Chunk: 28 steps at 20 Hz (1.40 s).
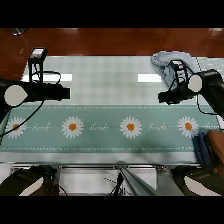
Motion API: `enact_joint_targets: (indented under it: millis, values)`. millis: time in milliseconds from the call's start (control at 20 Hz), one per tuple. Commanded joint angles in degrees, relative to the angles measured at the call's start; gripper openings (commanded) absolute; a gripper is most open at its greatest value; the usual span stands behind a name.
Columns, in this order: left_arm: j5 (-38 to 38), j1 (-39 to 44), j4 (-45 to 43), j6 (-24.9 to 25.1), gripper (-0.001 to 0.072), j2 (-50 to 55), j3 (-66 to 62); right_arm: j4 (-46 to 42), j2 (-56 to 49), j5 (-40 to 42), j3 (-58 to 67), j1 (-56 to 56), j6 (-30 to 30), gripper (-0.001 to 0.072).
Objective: Fold the shirts.
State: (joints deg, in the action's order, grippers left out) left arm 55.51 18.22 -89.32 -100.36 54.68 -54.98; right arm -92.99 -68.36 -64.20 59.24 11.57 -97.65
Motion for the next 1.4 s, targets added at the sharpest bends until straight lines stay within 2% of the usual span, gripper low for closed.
enact_joint_targets:
  millis: [0,700,900,1050,1100,1150,1200,1250,1350]
  values:
    - [-0.02,0.02,0.00,0.00,0.0022,0.04,0.02,0.00,-0.04,0.00,-0.02,0.02,-0.02,0.0029]
    - [-0.02,0.02,0.00,0.00,0.0021,0.04,0.02,0.04,-0.04,0.35,-0.02,0.02,-0.02,0.0028]
    - [-0.07,0.02,0.00,0.00,0.0022,0.07,0.02,0.04,-0.04,3.56,-0.02,0.02,-0.02,0.0028]
    - [-4.26,0.00,-0.02,0.00,0.0022,0.07,0.04,-1.29,-0.04,8.33,-0.02,0.02,0.00,0.0029]
    - [-6.51,0.00,-0.02,0.00,0.0023,0.13,0.04,-5.22,-0.04,12.04,-0.04,0.02,-0.15,0.0093]
    - [-9.14,-0.04,-0.31,0.00,0.0071,0.42,0.04,-10.58,-0.11,15.91,-0.04,0.02,-0.87,0.0398]
    - [-12.57,-0.04,-0.52,0.00,0.0381,0.96,0.11,-17.29,-0.48,20.46,-0.02,-0.15,-3.06,0.0619]
    - [-15.89,-0.04,-0.79,-0.20,0.0692,1.81,0.17,-23.50,-1.05,25.40,0.04,-1.14,-6.32,0.0617]
    - [-20.76,-0.09,-0.79,-0.44,0.0704,3.82,0.15,-26.45,-4.24,31.93,2.93,-6.05,-13.11,0.0616]
